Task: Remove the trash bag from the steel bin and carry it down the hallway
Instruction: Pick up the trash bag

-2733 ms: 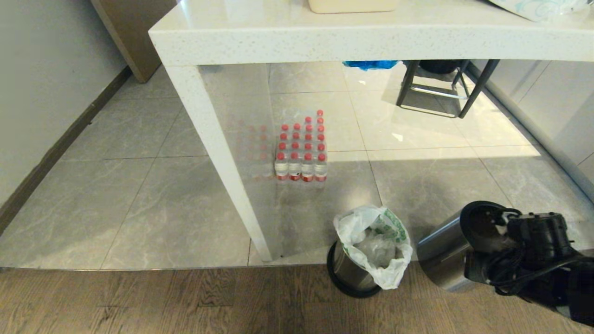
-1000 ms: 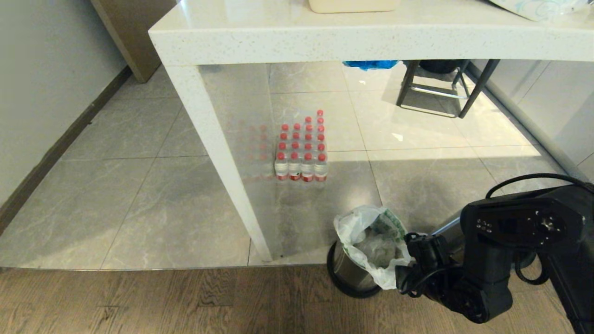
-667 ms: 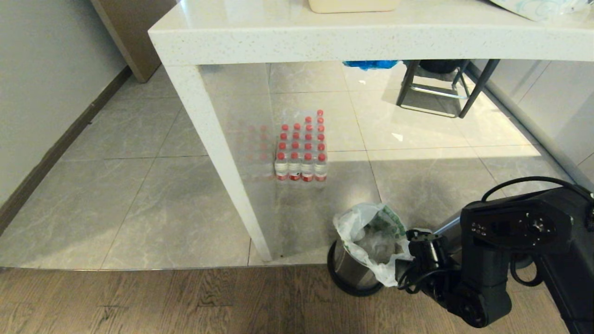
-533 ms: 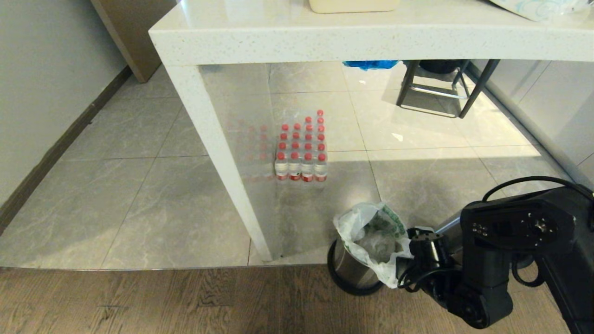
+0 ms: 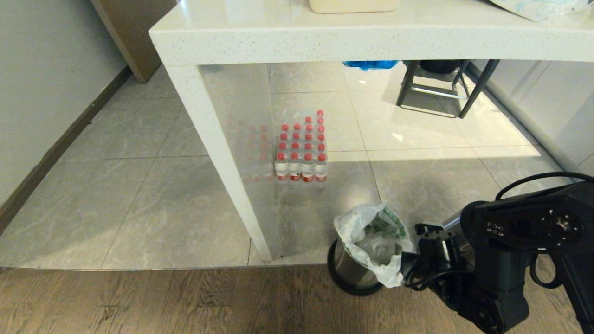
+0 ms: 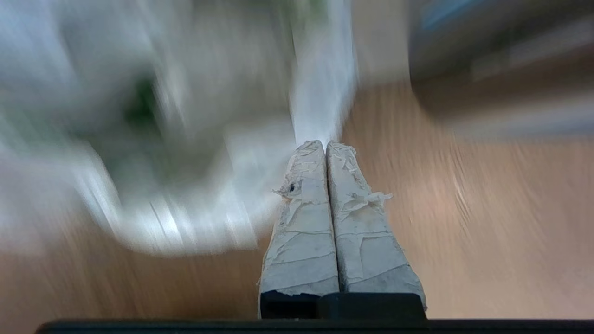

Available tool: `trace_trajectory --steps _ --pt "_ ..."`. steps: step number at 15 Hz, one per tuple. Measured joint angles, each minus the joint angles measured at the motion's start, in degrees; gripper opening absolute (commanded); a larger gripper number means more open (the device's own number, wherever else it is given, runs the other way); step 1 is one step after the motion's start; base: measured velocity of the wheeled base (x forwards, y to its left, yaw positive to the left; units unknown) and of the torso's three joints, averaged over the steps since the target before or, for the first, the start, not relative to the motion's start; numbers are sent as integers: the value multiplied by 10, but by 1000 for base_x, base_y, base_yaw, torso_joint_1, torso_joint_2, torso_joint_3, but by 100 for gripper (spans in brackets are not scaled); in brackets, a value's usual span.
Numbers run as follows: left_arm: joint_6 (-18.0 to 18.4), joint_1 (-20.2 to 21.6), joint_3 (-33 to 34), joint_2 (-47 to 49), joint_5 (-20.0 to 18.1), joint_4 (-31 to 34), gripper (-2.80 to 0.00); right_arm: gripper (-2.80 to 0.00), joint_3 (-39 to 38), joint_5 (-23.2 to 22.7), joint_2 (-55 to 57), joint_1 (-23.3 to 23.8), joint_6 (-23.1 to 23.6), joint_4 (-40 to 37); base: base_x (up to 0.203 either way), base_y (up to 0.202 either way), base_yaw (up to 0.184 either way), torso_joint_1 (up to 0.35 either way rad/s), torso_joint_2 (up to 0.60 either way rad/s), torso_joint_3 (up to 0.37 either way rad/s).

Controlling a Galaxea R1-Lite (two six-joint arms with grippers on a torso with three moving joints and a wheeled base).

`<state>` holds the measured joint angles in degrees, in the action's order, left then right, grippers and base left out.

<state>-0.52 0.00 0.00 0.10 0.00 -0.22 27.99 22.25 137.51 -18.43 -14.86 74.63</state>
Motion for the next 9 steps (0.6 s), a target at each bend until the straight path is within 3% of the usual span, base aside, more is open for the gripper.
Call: trace_trajectory --steps 4,9 --pt "0 0 0 0 0 0 -280 -280 -14 -33 8 -1 -10 -62 0 0 0 0 0 0" --pt "0 0 0 0 0 0 -280 -280 35 -48 39 -2 -11 -60 0 0 0 0 0 0"
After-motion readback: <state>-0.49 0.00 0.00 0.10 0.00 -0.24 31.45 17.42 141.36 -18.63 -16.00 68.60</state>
